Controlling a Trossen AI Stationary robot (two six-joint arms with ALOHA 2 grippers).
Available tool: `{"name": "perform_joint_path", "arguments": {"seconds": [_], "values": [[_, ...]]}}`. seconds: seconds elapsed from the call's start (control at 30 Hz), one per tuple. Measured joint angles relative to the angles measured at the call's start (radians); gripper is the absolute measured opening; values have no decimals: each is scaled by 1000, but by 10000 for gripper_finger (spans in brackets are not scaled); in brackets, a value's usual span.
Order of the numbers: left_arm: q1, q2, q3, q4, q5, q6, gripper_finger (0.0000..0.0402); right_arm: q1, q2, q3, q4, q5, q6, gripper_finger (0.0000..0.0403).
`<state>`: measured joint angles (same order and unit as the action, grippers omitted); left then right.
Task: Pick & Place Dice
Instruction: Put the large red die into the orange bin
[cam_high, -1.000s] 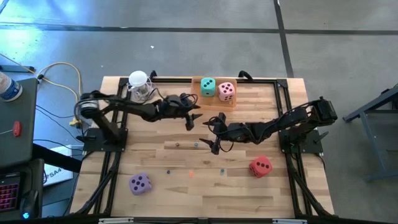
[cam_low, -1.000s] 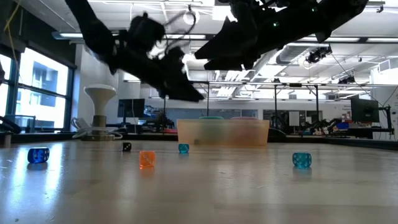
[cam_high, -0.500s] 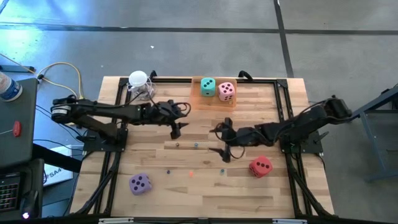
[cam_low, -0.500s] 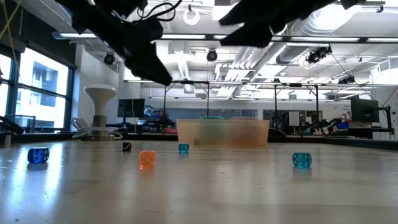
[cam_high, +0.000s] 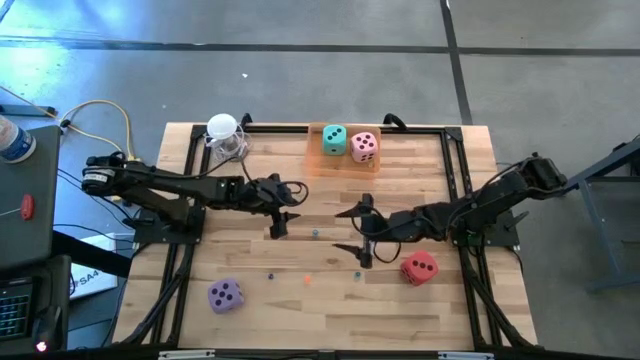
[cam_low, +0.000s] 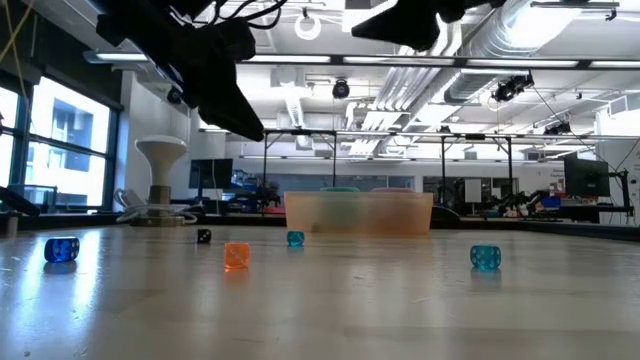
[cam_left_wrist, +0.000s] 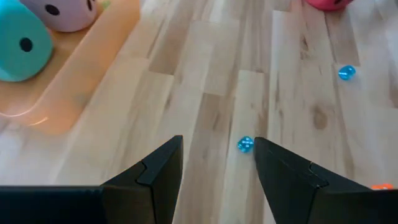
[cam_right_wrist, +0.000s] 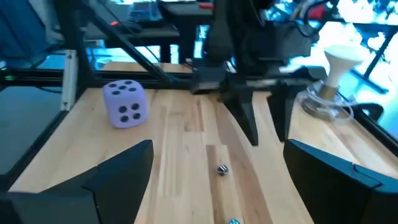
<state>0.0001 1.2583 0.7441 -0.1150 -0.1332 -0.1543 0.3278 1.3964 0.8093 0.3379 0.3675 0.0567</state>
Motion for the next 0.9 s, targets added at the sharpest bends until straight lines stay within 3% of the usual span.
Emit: {"name": "perform_joint_path", "arguments": {"seconds": [0.27, 0.37, 0.53, 0.63, 0.73, 0.9], "values": [[-40, 0, 0, -19, 0, -4, 188, 38, 0, 0, 15, -122, -38, 353], [-52, 0, 0, -23, -1, -4, 188, 31, -5, 0, 13, -109, 11, 353], [-62, 0, 0, -69, -2, -26, 188, 67, -89, 1, -84, -67, -83, 353], [-64, 0, 0, -106, -3, -28, 188, 114, -150, 30, -288, 89, -22, 353], [-64, 0, 0, -119, -3, -30, 189, 160, -172, 127, -649, 231, 163, 353], [-62, 0, 0, -118, -3, -22, 189, 191, -129, 322, -1216, 184, 625, 353]]}}
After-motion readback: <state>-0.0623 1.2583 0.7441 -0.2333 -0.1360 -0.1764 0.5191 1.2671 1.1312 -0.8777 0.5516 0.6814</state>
